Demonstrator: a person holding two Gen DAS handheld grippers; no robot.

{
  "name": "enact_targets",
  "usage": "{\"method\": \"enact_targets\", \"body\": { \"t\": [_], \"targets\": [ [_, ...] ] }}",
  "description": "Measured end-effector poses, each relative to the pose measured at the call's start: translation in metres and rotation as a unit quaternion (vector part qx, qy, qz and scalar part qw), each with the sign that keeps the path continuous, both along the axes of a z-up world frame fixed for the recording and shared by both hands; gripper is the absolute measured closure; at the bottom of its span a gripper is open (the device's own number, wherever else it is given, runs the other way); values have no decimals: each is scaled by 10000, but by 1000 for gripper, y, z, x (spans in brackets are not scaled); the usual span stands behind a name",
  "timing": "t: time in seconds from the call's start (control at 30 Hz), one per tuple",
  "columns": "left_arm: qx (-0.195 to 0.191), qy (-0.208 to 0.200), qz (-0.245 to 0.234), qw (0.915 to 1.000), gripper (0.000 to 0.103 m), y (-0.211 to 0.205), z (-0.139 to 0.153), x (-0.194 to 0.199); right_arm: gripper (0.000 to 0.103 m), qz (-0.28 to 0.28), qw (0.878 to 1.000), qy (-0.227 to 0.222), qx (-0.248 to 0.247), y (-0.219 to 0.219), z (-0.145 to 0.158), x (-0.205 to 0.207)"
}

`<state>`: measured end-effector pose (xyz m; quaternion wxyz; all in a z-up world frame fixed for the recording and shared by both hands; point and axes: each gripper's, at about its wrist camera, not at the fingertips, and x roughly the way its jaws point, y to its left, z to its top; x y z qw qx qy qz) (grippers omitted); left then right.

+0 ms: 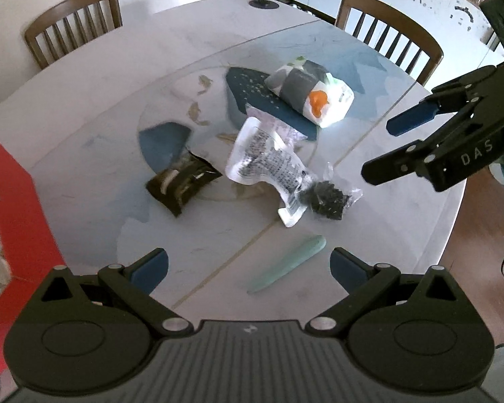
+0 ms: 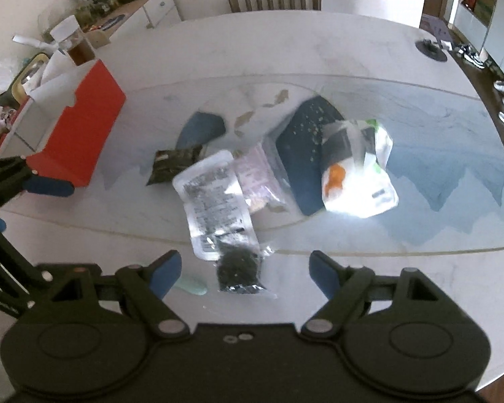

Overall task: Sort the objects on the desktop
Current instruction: 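Move the right tool to the clear seaweed bag while the left tool approaches the pale green stick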

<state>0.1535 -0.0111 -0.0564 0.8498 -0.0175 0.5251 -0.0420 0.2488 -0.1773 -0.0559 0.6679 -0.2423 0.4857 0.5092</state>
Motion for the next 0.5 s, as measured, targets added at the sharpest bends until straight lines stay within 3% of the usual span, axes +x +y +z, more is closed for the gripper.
{"method": "enact_targets", "body": {
  "t": [0.5],
  "targets": [
    [-83, 20, -209, 9997, 0, -13, -40, 8, 20, 182, 9994, 101, -277, 18, -31, -2]
  ]
}}
